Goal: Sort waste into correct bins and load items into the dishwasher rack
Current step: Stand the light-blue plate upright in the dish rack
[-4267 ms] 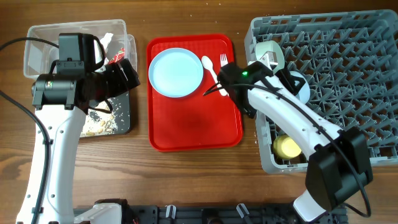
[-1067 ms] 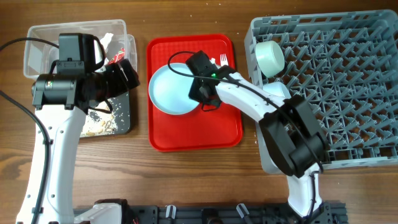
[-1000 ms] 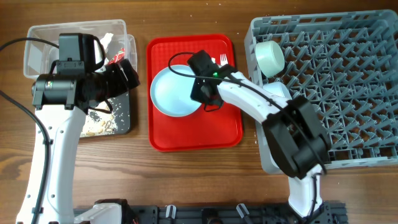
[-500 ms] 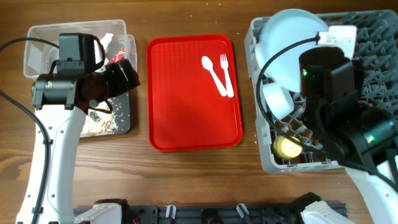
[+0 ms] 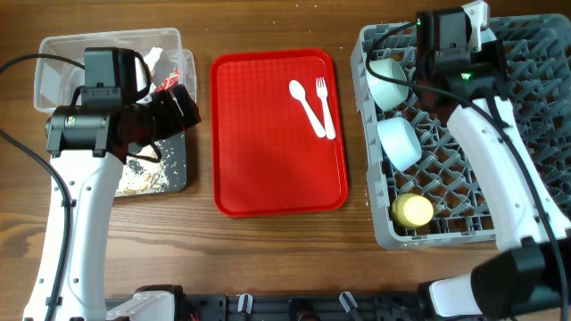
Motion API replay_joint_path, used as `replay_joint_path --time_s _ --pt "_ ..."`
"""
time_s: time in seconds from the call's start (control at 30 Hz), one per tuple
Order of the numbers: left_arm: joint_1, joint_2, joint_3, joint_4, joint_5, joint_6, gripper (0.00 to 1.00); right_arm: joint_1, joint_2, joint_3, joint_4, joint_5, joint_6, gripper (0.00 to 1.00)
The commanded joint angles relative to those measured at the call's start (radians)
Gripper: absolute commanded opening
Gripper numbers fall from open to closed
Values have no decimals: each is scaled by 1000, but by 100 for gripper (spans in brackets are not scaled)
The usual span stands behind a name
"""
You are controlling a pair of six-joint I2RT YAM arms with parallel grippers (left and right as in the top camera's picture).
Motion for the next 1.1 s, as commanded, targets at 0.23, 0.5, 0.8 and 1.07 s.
replay_joint_path --time_s 0.23,0.5,0.8,1.07 --pt "3 4 10 2 -6 8 100 -30 99 -2 28 -289 -22 58" --pt "3 4 10 2 -6 8 100 -29 -68 88 -42 -603 60 100" --pt "3 4 10 2 -6 8 100 80 -156 56 102 -1518 428 78" --pt "3 4 10 2 -6 8 100 322 281 56 134 -1123 557 68"
